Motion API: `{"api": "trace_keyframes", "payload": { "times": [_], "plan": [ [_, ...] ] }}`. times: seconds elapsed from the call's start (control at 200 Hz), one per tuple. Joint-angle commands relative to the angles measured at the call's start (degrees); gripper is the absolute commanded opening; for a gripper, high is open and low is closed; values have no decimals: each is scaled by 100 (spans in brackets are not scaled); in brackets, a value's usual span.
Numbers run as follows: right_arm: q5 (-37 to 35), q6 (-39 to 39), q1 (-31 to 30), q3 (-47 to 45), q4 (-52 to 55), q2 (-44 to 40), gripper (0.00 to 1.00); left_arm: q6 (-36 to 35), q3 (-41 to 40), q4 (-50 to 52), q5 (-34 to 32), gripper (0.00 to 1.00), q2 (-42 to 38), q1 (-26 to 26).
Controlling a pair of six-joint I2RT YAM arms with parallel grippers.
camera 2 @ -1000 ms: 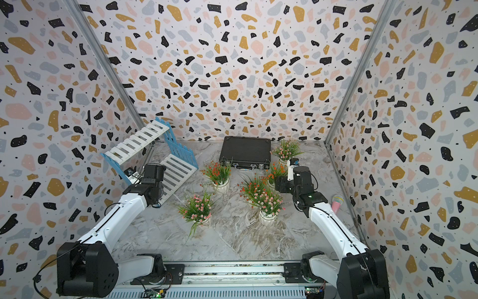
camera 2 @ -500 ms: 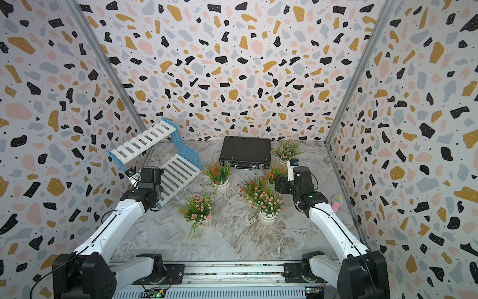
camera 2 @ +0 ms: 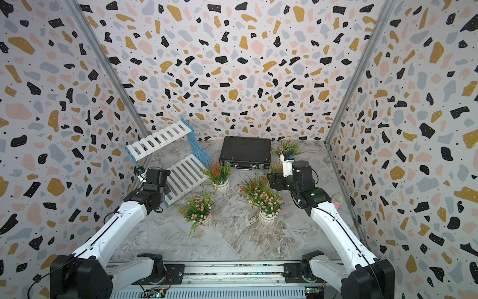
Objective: Place the baby's breath potted plants on the rack by color
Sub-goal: Adjust the rack at the center of the board.
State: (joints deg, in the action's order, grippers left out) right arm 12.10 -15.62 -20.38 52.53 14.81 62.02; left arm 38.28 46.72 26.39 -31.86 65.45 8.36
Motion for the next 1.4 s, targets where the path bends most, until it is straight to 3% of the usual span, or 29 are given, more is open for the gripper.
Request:
{"api": "trace_keyframes", "payload": {
  "times": [0.0, 0.28, 0.566, 0.656, 0.731, 0.881, 1.026, 1.207, 1.347, 1.392],
  "plan": [
    [35, 265, -430, 372, 319, 103, 78, -101, -39, -3, 356, 0, 90, 145],
    [-345, 593, -1599, 788, 506, 660, 80, 11, -159, -71, 394, 0, 143, 377],
    [-498, 695, -2373, 891, 612, 968, 82, 199, -273, -97, 399, 3, 109, 631],
    [-601, 707, -2633, 857, 595, 987, 84, 245, -318, -71, 355, 12, 61, 677],
    [-716, 738, -2885, 833, 555, 1008, 85, 315, -339, 12, 321, 32, 13, 682],
    [-989, 784, -3358, 768, 389, 1078, 88, 388, -365, 63, 307, 61, -211, 684],
    [-990, 702, -3596, 518, 97, 1064, 93, 380, -245, 154, 355, 71, -385, 679],
    [-1018, 592, -3833, -114, -810, 1140, 96, 312, 25, 338, 452, 75, -517, 680],
    [-1274, 756, -4414, -362, -1472, 1501, 99, 200, 318, 550, 496, 78, -550, 682],
    [-1330, 796, -4533, -452, -1714, 1610, 100, 180, 406, 631, 504, 84, -564, 679]
  ]
}}
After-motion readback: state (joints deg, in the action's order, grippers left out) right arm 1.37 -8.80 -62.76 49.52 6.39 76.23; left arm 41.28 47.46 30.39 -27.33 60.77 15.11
